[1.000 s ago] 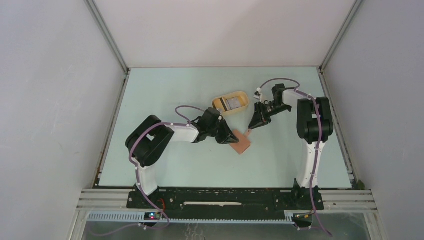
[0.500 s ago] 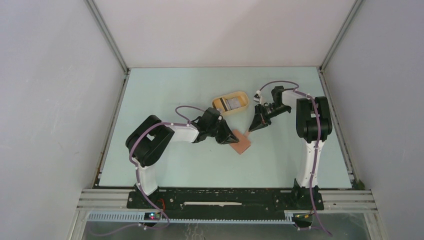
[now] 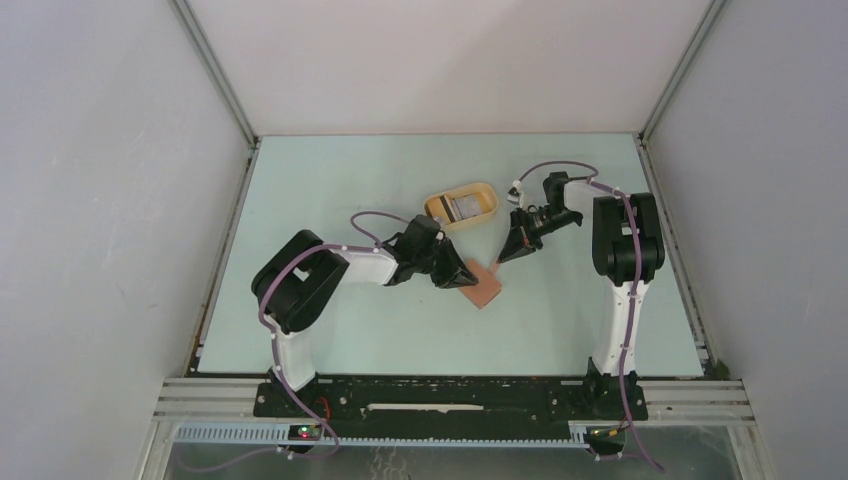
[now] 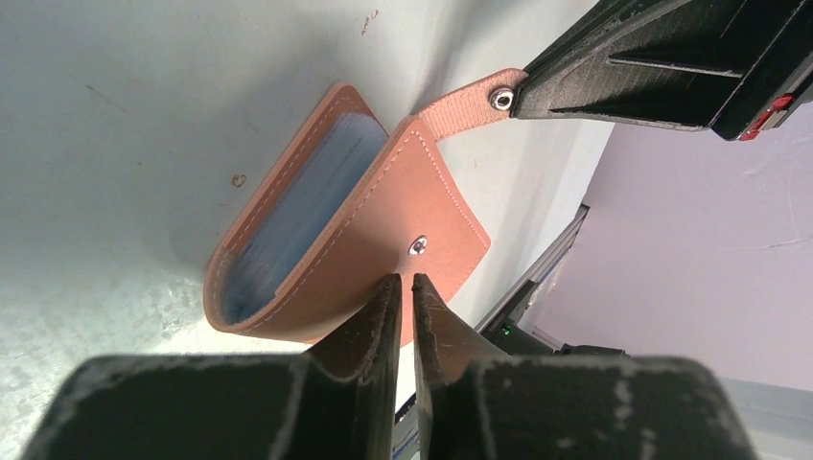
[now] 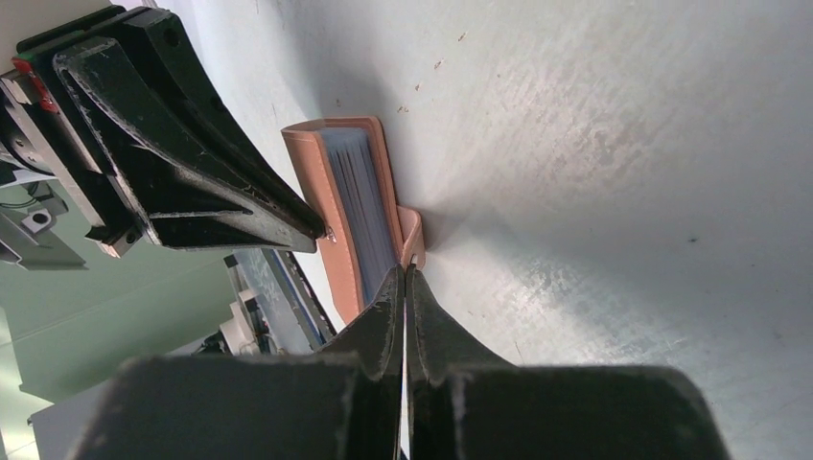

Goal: Put the credit cards into the card holder
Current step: Close the card holder at the center of the board.

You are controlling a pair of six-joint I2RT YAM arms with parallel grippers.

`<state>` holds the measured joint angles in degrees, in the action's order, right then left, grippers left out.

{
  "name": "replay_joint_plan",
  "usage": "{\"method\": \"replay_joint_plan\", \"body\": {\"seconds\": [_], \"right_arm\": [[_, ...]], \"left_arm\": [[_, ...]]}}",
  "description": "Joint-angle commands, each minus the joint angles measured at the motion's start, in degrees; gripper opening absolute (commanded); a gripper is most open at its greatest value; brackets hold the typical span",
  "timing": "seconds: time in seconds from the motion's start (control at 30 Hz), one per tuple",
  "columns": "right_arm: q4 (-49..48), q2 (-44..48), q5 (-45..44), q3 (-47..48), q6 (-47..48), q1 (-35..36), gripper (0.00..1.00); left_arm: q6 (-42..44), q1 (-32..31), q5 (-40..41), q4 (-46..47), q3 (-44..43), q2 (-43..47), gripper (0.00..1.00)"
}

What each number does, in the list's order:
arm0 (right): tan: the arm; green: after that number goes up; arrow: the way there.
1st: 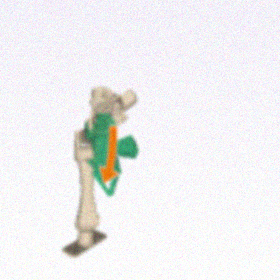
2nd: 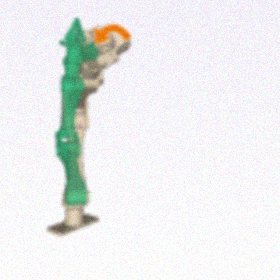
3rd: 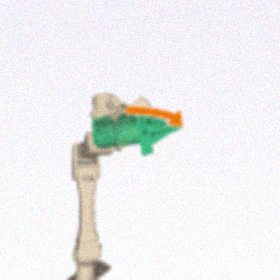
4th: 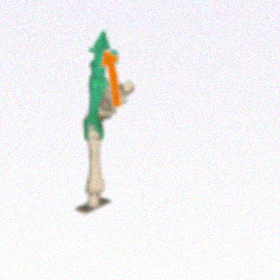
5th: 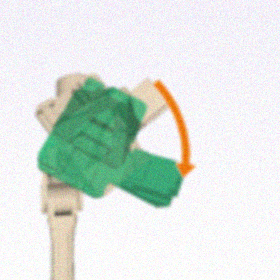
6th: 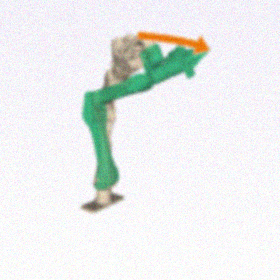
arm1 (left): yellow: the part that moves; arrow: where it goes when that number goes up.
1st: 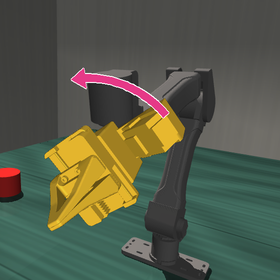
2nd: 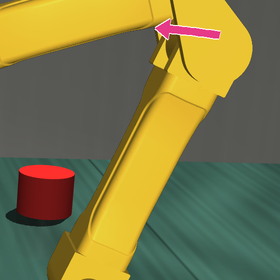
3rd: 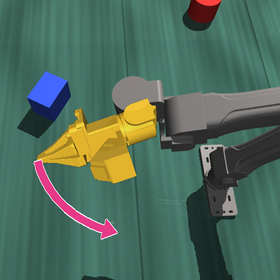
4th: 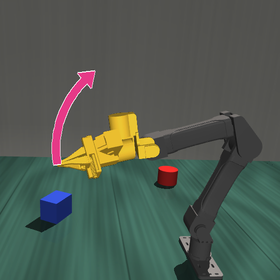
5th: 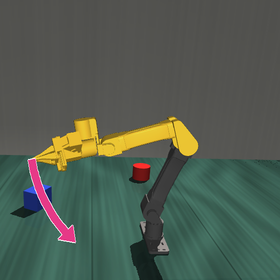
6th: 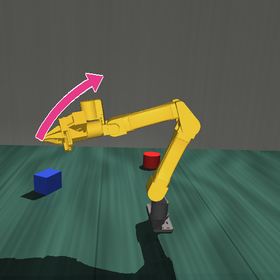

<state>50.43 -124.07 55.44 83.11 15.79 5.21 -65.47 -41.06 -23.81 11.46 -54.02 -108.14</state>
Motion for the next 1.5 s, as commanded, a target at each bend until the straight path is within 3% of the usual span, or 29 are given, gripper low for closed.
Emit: {"method": "replay_joint_plan", "body": {"seconds": [0.0, 0.63, 1.47], "right_arm": [[-1.06, 3.90, 0.69, -0.48, 2.55, -0.29, 0.00], [-2.34, 11.98, -0.60, -4.64, 10.09, 3.57, 0.00], [-2.40, 14.33, -12.75, -5.92, 13.98, 15.14, 0.00]], "left_arm": [[2.56, 0.86, 3.46, -5.16, 0.80, -1.64, 0.16], [5.02, 2.40, 5.39, -11.10, -0.18, -0.53, 0.04], [5.89, 2.32, 3.40, -11.72, -1.50, -3.07, 0.03]]}}
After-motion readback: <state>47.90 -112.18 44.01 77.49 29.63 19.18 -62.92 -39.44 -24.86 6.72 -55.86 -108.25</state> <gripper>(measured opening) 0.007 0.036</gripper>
